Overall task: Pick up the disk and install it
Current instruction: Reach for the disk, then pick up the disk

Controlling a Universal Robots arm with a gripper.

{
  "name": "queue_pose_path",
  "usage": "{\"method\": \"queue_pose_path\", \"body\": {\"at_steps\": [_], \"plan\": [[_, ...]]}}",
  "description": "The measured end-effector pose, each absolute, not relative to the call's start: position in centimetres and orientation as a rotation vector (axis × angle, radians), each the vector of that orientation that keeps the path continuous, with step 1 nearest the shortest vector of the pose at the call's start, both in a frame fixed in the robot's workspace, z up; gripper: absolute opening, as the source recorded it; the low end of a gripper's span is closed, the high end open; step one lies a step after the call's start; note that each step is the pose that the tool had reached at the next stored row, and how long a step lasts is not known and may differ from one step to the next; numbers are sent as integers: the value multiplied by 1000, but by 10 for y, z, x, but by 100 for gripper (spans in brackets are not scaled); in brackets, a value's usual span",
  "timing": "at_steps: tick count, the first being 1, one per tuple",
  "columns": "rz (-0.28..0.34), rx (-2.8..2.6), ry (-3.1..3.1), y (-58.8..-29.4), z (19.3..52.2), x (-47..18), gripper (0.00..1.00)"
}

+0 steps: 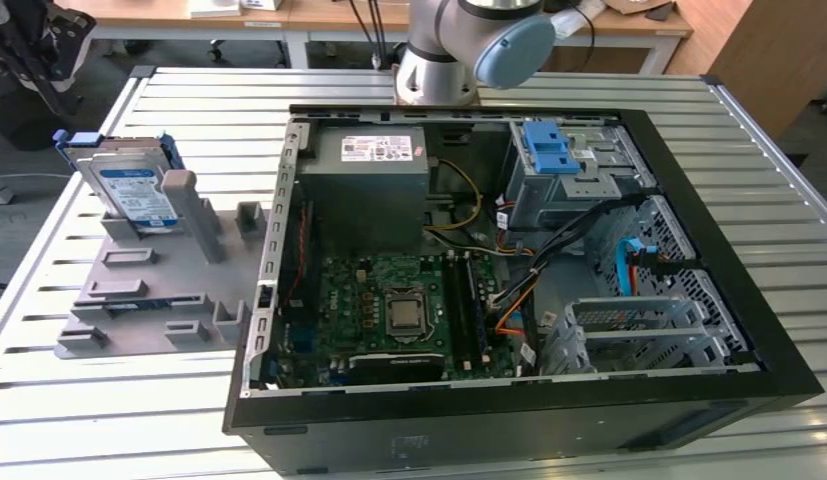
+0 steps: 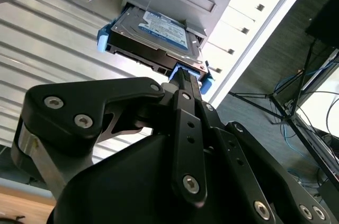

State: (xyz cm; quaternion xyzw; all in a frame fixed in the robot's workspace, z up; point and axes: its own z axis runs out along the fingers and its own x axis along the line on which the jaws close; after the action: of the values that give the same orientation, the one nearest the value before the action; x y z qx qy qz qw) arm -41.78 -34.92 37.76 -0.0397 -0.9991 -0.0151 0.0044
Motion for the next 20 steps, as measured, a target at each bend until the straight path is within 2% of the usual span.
{"method": "queue_pose_path", "body": {"at_steps": [20], "plan": [[-47, -51, -3131, -349, 378, -418, 11]]}}
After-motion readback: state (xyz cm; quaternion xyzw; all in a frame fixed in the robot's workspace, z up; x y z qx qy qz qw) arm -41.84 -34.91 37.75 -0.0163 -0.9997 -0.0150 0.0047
